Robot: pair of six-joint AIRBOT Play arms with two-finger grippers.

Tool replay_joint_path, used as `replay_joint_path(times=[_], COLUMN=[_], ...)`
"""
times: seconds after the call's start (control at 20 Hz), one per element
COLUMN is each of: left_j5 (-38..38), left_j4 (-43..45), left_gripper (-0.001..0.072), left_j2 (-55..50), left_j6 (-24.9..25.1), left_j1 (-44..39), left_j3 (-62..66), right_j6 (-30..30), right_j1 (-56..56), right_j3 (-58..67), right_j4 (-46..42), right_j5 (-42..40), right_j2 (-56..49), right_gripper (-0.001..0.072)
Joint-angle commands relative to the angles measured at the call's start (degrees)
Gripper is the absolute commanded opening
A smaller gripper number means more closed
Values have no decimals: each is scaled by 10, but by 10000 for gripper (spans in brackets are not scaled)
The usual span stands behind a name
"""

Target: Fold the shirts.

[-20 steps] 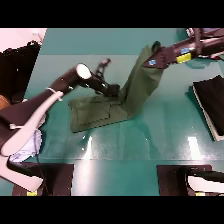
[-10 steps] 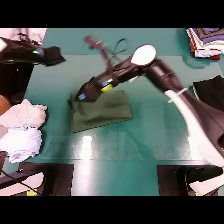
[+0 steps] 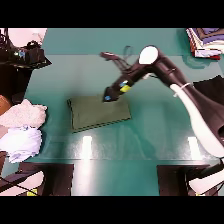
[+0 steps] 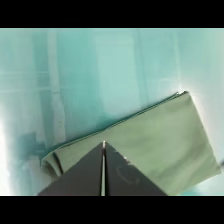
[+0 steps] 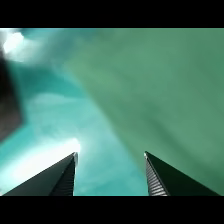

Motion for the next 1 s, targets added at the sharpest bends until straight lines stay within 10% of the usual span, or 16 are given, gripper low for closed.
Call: replay_joint_path(times=[0.0, 0.25, 0.75, 0.95], left_j5=[-12, -5, -3, -3], left_j4=[0, 1, -2, -4], left_gripper=[23, 23, 23, 23], left_j2=[2, 2, 2, 2], left_j6=[0, 0, 26, 26], left_j1=[1, 1, 1, 1], left_j3=[0, 0, 0, 0], right_j6=[56, 86, 59, 51], right_j1=[-107, -203, -73, -31], right_j3=[-118, -252, -167, -99], right_j4=[-31, 10, 132, 134], right_j5=[-34, -128, -130, -130], right_j2=[40, 45, -104, -135], right_gripper=[472, 583, 574, 215])
